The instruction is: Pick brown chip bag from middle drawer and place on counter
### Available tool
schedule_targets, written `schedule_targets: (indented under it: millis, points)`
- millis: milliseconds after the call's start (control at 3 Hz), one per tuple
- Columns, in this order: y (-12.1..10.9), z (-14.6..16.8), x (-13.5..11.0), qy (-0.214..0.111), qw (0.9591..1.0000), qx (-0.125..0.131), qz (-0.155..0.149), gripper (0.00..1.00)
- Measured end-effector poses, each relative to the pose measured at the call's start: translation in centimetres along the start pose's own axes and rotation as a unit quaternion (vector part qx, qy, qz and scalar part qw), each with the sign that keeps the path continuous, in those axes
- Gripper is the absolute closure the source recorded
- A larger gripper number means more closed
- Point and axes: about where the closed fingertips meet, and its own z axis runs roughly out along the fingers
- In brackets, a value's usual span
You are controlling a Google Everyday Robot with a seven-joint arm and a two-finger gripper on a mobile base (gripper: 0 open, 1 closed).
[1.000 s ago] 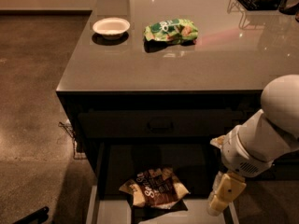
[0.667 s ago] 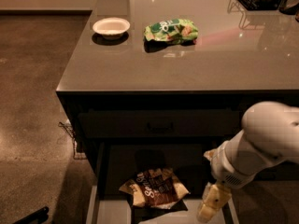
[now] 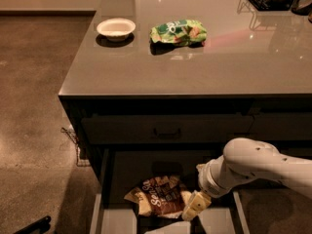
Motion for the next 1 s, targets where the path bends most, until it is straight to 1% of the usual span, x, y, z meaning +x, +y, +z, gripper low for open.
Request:
schedule_targets:
  millis: [333, 667, 1000]
  points:
    - [0.0, 0.0, 0.0, 0.0, 1.0, 0.0, 0.0, 0.0]
    - [-1.5, 2.6, -1.6, -0.034, 0.9994, 0.001, -0.011, 0.0]
    - [-3.2, 6.4, -3.6, -0.061, 0.9976, -0.004, -0.031, 0.0]
